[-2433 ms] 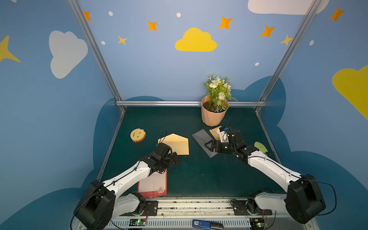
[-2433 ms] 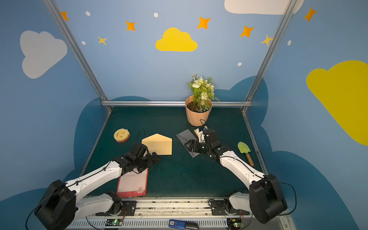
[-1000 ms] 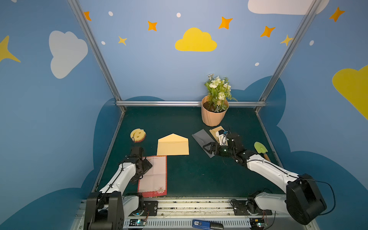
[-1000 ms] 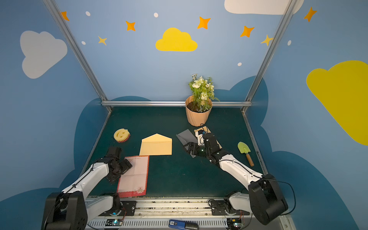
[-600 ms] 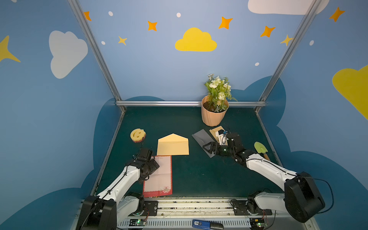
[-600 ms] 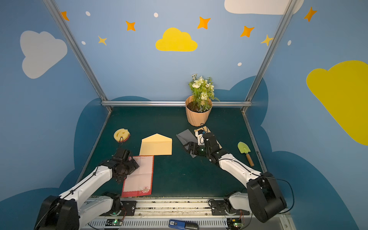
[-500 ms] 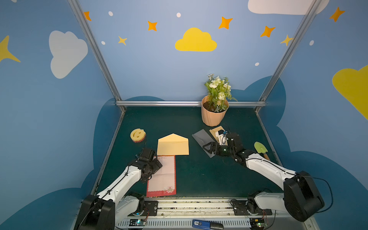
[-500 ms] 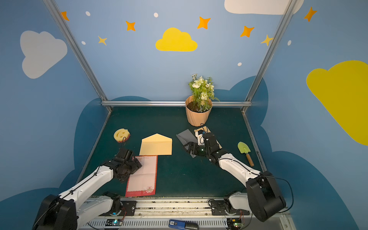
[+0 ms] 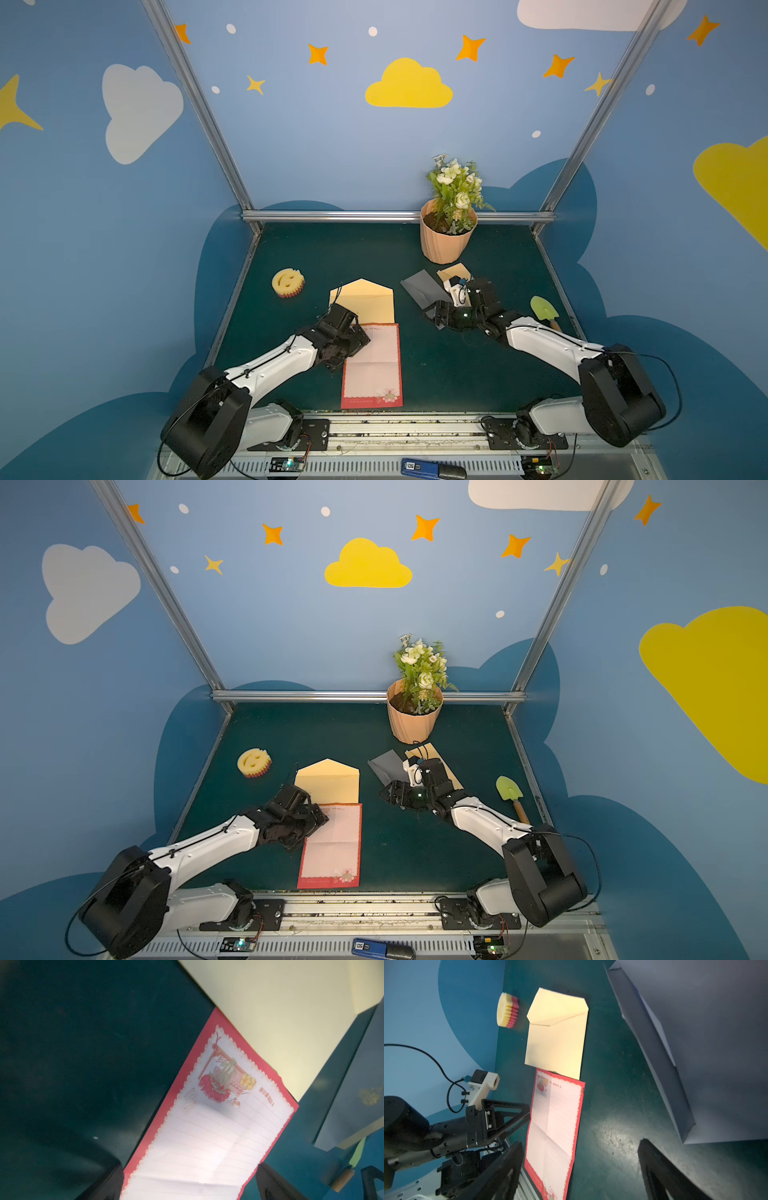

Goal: Fold the letter paper in half and place it into the envelope
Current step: Move the letter paper to the center of the board, then adjust the letter paper at the center of the board.

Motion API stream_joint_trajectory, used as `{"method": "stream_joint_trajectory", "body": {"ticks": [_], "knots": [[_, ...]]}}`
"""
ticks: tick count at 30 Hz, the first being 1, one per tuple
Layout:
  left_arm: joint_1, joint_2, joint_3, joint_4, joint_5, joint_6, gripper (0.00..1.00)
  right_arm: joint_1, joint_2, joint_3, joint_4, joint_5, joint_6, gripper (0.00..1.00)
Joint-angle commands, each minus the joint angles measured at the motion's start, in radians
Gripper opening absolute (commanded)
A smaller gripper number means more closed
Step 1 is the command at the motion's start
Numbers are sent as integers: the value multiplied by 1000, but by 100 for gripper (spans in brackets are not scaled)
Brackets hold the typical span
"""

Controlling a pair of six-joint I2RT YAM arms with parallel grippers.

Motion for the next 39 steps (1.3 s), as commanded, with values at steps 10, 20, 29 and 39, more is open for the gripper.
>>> {"method": "stream_joint_trajectory", "body": {"ticks": [10, 20, 29, 39], "knots": [[-61, 39, -41, 155, 31, -32, 100, 163, 66, -32, -45, 44, 54, 85], [-71, 9, -70, 136, 63, 17, 100, 201, 216, 52, -16, 55, 75, 85], [-9, -194, -61, -143, -91, 115, 100, 226, 289, 93, -11, 61, 97, 85], [-21, -170, -181, 0, 91, 102, 100, 232, 348, 122, 3, 56, 108, 85]]}}
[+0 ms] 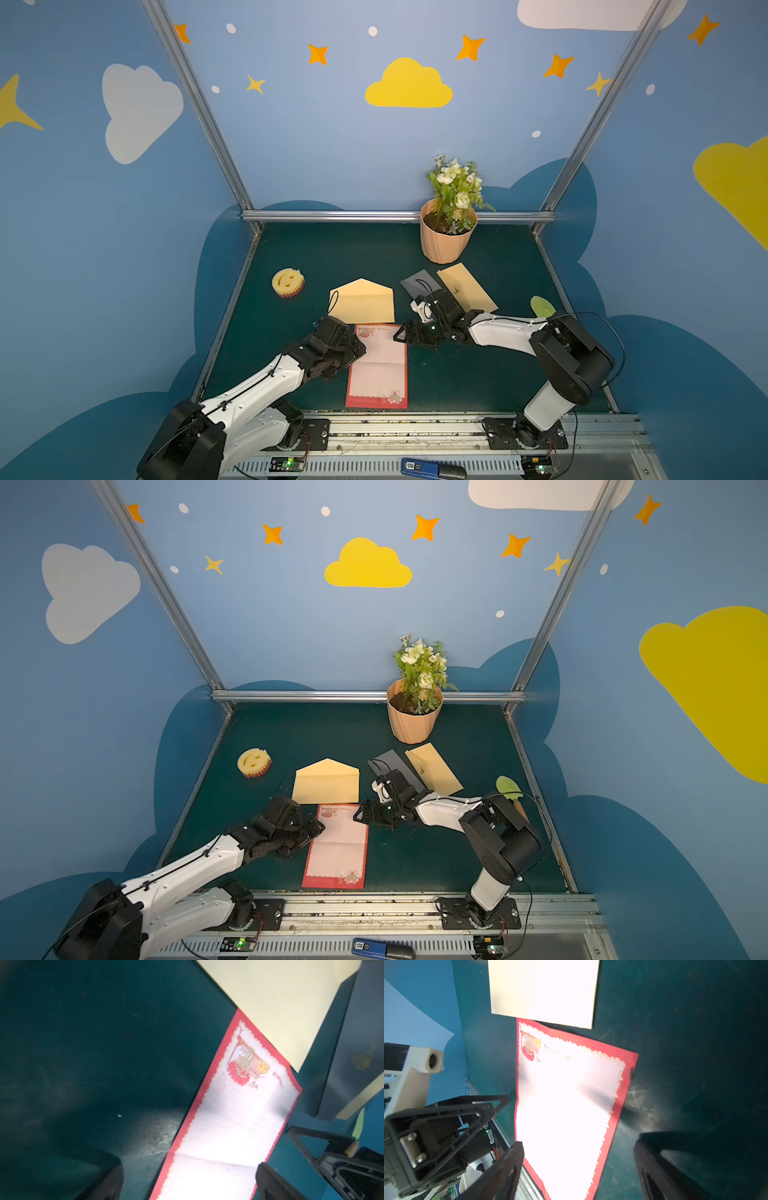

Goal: Fold the letter paper in half and place it into the envelope
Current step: Adjust the letter paper at the center of the board.

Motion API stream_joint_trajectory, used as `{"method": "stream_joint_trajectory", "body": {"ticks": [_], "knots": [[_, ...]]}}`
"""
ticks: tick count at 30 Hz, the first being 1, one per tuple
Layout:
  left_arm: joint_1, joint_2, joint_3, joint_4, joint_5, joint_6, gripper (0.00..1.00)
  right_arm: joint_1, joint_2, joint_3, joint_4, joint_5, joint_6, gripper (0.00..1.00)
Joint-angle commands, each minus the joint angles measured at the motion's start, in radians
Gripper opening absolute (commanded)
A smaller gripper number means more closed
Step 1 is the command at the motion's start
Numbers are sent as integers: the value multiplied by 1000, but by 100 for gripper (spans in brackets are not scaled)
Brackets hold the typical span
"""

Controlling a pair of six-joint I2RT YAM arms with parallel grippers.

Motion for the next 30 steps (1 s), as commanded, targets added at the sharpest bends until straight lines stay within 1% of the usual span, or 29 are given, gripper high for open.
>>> {"method": "stream_joint_trajectory", "body": {"ticks": [1, 6, 10, 16, 22, 24, 27, 30], "knots": [[-22, 41, -48, 4, 95, -8, 100, 5, 55, 10, -16, 20, 6, 85], [-75, 5, -97, 75, 113, -86, 100, 5, 99, 35, 14, 8, 12, 85], [-95, 4, -92, 122, 124, -117, 100, -5, 148, 99, 23, -4, -8, 85], [-126, 30, -77, 210, 122, -164, 100, -40, 246, 264, -31, -37, -86, 85], [-185, 115, -12, 309, 97, -180, 100, -104, 328, 452, -167, -56, -207, 85], [-215, 158, 15, 339, 83, -178, 100, -129, 324, 507, -217, -57, -257, 85], [-251, 235, 49, 426, 79, -187, 100, -160, 290, 575, -310, -27, -328, 85], [-272, 277, 75, 489, 79, -188, 100, -184, 209, 561, -344, -13, -342, 85]]}}
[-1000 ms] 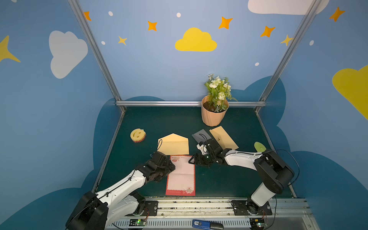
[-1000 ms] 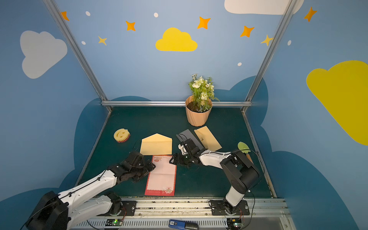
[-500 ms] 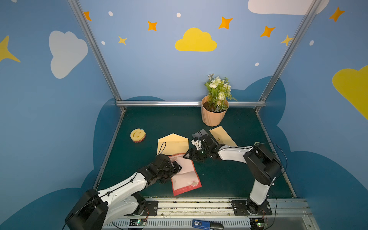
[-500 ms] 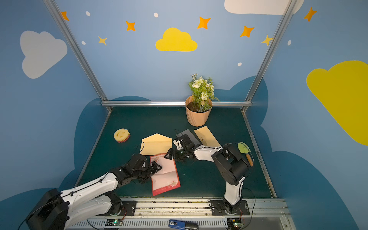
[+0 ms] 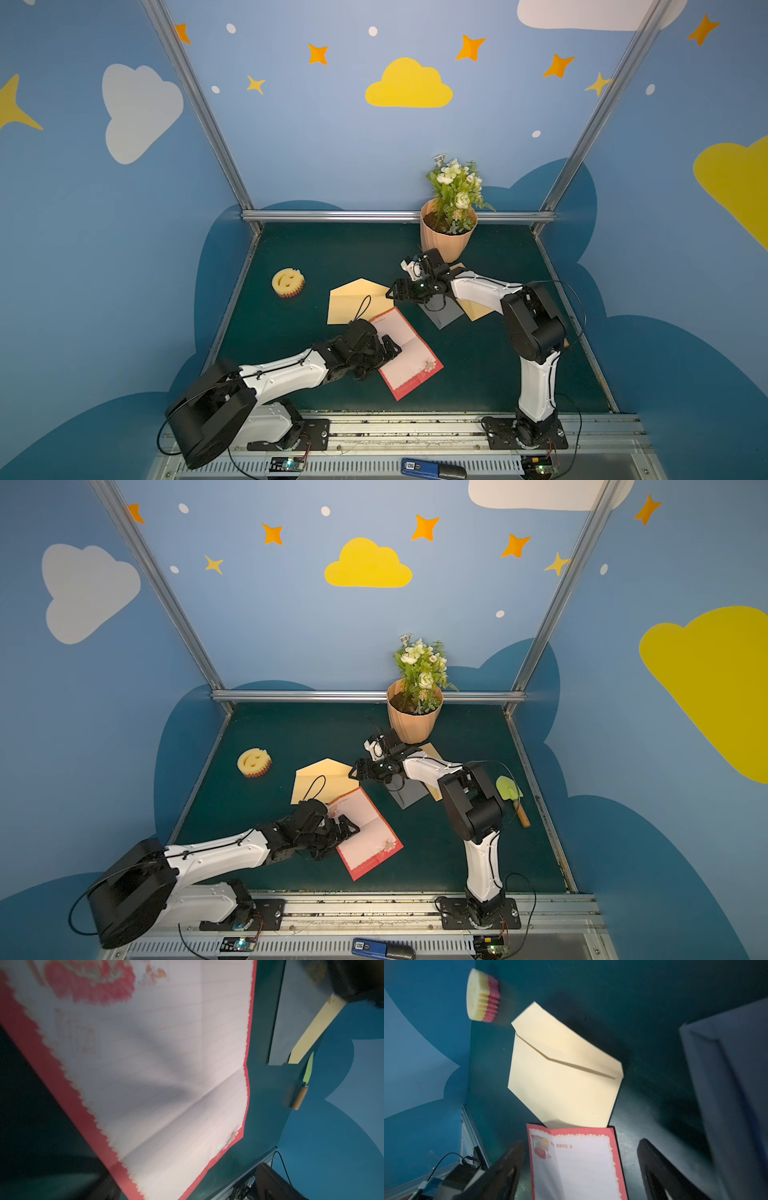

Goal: Fold the letter paper in half and place it into the envelope
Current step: Adjust the letter paper at the center of the board.

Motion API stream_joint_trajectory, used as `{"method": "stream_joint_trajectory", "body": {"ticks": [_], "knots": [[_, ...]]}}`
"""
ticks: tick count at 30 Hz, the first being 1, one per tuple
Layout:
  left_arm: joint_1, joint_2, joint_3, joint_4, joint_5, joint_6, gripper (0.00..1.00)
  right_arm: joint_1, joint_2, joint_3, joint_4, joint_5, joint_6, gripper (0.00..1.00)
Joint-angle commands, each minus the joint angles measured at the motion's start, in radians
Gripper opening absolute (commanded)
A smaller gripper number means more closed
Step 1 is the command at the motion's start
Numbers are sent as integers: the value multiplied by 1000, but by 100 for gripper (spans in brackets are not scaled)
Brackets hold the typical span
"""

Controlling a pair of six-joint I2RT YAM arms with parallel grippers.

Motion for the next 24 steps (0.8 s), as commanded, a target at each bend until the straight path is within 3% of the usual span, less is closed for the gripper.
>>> {"method": "stream_joint_trajectory", "body": {"ticks": [1, 8, 13, 21, 24], "knots": [[-17, 19, 29, 85, -21, 0, 100, -13, -121, -16, -110, 21, -67, 85], [-13, -91, 40, -36, -127, 70, 100, 11, -401, -290, -108, 82, 20, 85], [53, -193, -1, -97, -143, 85, 100, 87, -547, -472, -111, 137, 136, 85], [195, -285, 30, -306, -137, 241, 100, 181, -591, -627, -91, 158, 247, 85], [298, -300, 16, -264, -143, 308, 100, 183, -608, -651, -109, 171, 249, 85]]}}
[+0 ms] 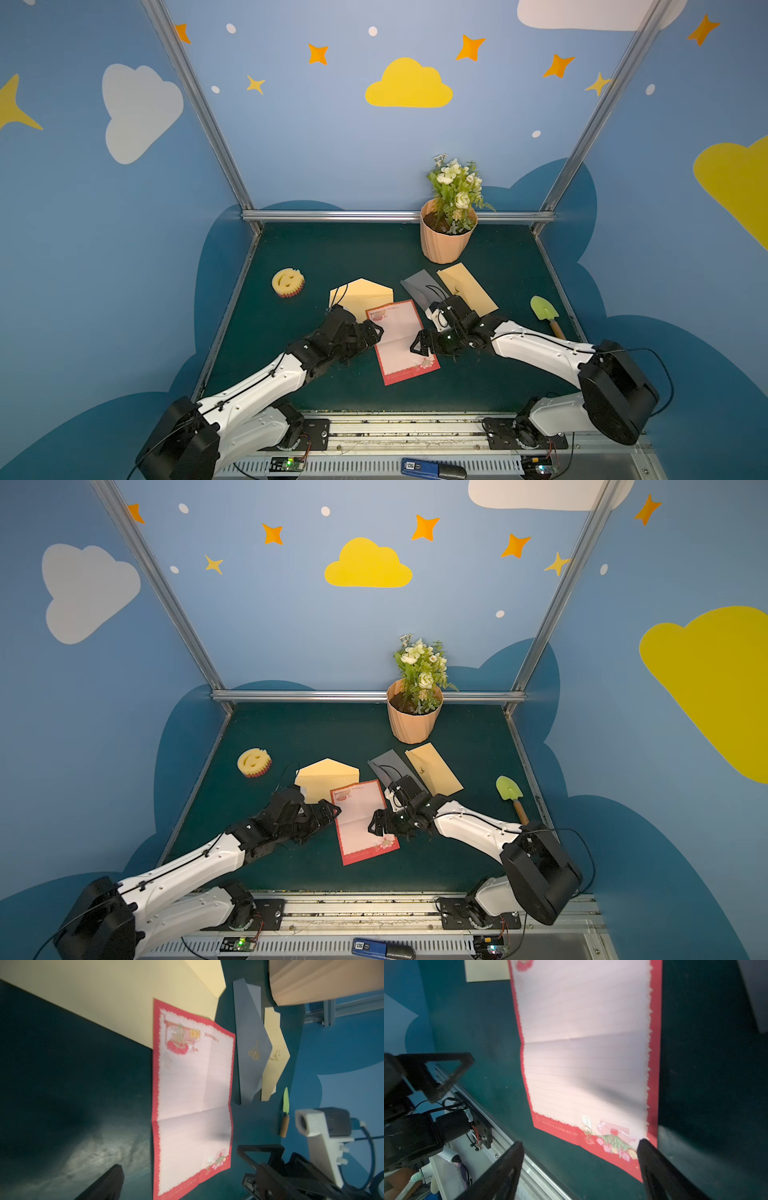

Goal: Fold the letter paper in half and place it into the envelope
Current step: Adjust the letter paper at the center of the board, then fold the letter paper at the center of the board.

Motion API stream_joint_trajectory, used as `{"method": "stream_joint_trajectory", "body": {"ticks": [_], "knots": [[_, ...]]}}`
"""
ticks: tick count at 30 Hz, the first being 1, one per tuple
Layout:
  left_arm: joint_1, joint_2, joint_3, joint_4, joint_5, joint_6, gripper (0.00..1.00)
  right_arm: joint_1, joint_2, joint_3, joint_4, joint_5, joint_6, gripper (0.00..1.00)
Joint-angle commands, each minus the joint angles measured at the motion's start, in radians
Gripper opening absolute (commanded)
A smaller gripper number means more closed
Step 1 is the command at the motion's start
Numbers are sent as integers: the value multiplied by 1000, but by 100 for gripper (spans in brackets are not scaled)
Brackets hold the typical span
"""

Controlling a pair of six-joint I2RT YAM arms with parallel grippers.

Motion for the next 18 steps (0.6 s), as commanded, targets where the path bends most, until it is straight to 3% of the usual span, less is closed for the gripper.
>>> {"method": "stream_joint_trajectory", "body": {"ticks": [1, 4, 10, 18], "knots": [[91, -9, 8, -10, -27, 126, 99, 4, -42, -19, -28, 33, 27, 85], [148, 46, 28, 27, 2, 172, 98, 4, -80, -44, -51, 38, 30, 85], [156, 187, 89, 64, 163, 220, 96, -19, -124, -155, -25, -18, 53, 79], [156, 258, 95, 139, 211, 218, 96, -64, -109, -223, 121, -163, 55, 77]]}}
